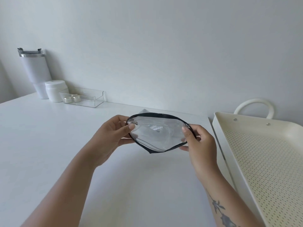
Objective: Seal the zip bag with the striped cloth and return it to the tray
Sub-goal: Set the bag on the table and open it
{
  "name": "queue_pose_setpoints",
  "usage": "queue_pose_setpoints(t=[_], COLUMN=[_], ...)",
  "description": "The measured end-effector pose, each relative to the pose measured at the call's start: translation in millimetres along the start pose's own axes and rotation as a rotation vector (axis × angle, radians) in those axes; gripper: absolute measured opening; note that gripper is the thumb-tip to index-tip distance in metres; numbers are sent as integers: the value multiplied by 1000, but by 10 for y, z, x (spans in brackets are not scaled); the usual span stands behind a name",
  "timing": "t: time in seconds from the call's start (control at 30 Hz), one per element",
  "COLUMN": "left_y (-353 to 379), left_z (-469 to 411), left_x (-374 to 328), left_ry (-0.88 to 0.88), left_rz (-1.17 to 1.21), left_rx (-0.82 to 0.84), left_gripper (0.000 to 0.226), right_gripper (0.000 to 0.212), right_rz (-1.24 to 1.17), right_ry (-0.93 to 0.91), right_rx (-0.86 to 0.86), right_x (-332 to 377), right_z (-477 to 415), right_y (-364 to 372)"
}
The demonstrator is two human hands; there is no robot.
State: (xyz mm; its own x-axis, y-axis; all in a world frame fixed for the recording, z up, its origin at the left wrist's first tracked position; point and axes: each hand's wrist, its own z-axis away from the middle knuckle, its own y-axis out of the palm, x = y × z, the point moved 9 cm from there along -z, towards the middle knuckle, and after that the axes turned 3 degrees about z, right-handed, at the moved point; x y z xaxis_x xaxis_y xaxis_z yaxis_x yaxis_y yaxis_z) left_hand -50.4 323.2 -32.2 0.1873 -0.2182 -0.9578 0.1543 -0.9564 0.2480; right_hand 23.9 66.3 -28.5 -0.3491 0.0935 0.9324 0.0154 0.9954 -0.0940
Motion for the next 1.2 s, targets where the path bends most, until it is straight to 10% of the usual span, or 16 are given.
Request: queue_pose_setpoints(t=[0.37, 0.63, 0.87, 1.03, 1.2], left_y=[-312, -226, -303, -154, -18], left_z=[98, 45, 167, 109, 77], left_x=[-80, -71, -151, -215, -291], left_ry=[132, 48, 123, 150, 170], left_rz=[-526, -318, -513, -448, -341], left_rx=[-621, -447, -646, -470, -209], left_gripper=[15, 20, 15, 12, 51], right_gripper=[17, 27, 37, 31, 68], right_rz=[361, 224, 421, 86, -86], right_ry=[-108, -38, -72, -22, -55], right_rx=[-73, 62, -5, 136, 322], right_x=[116, 48, 125, 161, 257], right_z=[0, 25, 8, 53, 126], right_y=[33, 96, 28, 119, 278])
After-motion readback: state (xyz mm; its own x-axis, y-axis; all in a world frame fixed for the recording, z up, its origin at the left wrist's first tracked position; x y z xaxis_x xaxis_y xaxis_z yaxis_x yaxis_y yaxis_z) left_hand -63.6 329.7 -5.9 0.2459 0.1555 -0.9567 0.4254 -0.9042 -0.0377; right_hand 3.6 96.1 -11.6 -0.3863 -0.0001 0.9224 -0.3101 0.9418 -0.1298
